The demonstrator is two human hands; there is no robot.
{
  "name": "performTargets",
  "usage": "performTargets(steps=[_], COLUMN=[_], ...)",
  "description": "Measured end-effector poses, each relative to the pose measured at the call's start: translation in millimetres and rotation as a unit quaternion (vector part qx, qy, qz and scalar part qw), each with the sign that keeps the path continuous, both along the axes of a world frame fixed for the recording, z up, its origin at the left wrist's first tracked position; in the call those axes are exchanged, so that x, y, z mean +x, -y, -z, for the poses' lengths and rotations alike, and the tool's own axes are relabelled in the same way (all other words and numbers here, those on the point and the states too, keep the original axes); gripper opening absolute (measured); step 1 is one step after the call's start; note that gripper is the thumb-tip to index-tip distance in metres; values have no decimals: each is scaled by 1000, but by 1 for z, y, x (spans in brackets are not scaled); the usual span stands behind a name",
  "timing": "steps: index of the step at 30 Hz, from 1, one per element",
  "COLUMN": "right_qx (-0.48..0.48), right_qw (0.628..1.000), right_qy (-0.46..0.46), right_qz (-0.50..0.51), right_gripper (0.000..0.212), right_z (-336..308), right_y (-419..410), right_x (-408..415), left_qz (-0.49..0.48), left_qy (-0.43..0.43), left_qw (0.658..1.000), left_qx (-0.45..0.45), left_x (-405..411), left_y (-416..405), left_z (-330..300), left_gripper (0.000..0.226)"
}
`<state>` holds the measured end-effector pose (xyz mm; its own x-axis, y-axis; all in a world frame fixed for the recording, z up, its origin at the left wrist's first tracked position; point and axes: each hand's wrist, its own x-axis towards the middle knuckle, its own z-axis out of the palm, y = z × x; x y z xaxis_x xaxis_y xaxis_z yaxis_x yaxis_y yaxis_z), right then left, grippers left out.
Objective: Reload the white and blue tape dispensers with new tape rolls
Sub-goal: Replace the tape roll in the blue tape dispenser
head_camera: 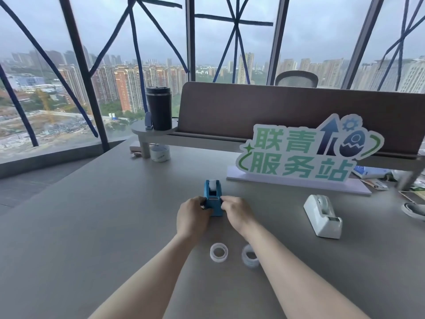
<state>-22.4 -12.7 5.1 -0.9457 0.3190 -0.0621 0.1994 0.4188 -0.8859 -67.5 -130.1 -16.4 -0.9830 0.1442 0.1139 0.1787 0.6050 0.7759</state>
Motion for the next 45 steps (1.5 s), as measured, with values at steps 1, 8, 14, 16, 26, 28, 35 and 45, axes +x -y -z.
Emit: performTargets(steps=[1, 8, 14, 16, 26, 28, 35, 45], right_qx=[1, 19, 42, 45, 39, 36, 62, 66], right_qw=[1000, 1000, 999, 998, 990, 990, 987, 985], right_qy=[-2, 5, -28, -36, -70, -68, -65, -64], right_qz=[2, -3, 19, 30, 117, 121, 132, 145], right_gripper=[44, 52, 38, 33, 32, 34, 34, 26], right_z=[2, 4, 1, -2, -2, -1, 9, 21], right_y=[-2, -18, -31, -38, -76, -81, -78, -75], right_x=[2, 35, 74, 85, 156, 170, 203, 208], left_qz=[4, 42, 104, 117, 202, 218, 223, 211], left_qy=[0, 14, 21, 22, 37, 32, 14, -19], left_qw=[1000, 998, 994, 992, 978, 975, 974, 977], left_qx=[1, 40, 36, 40, 42, 31, 23, 5], left_x=[2, 21, 42, 50, 101, 114, 146, 161], left_y=[1, 3, -5, -13, -65, -70, -65, -53], left_z=[1, 3, -6, -9, -24, -23, -7, 2], left_gripper=[29, 29, 31, 31, 31, 30, 24, 28])
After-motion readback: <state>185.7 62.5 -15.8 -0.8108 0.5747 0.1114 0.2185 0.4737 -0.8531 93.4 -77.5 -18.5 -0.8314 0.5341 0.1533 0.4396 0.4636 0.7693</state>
